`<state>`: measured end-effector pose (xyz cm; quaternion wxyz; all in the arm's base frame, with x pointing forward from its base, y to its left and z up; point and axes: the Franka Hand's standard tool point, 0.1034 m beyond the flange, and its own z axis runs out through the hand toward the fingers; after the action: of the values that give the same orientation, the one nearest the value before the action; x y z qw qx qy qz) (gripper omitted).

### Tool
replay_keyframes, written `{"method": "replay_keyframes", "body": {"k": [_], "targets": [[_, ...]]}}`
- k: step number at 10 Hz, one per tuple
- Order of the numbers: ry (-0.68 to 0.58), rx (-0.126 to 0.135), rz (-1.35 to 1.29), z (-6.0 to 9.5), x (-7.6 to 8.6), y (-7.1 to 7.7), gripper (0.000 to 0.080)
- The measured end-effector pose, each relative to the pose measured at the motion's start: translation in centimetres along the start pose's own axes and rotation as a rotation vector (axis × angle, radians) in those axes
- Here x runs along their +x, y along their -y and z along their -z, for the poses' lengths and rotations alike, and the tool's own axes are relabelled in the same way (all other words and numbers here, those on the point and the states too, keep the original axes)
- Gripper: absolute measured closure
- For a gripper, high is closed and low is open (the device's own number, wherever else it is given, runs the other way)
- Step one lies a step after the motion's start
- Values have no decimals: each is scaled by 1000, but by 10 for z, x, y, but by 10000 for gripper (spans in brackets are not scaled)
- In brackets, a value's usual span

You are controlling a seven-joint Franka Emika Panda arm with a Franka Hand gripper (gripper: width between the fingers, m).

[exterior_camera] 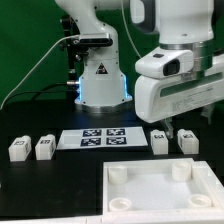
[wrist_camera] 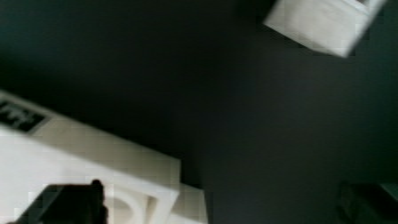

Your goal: Assemble one leg

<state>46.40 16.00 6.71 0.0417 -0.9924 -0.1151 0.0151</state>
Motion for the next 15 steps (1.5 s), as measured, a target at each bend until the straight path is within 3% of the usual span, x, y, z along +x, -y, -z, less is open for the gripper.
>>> {"method": "replay_keyframes", "body": {"k": [3, 4, 5, 7, 11, 12, 15], "targets": [[52, 2, -7, 1, 0, 0, 151], [110, 2, -7, -1, -7, 0, 151], [229, 2, -22, 0, -12, 4, 151], [462, -13, -102, -4, -15, 28, 151], [863, 13, -76, -14, -20, 29, 151], [840, 16, -78, -16, -15, 29, 151], [846, 9, -86, -19, -20, 30, 151]]}}
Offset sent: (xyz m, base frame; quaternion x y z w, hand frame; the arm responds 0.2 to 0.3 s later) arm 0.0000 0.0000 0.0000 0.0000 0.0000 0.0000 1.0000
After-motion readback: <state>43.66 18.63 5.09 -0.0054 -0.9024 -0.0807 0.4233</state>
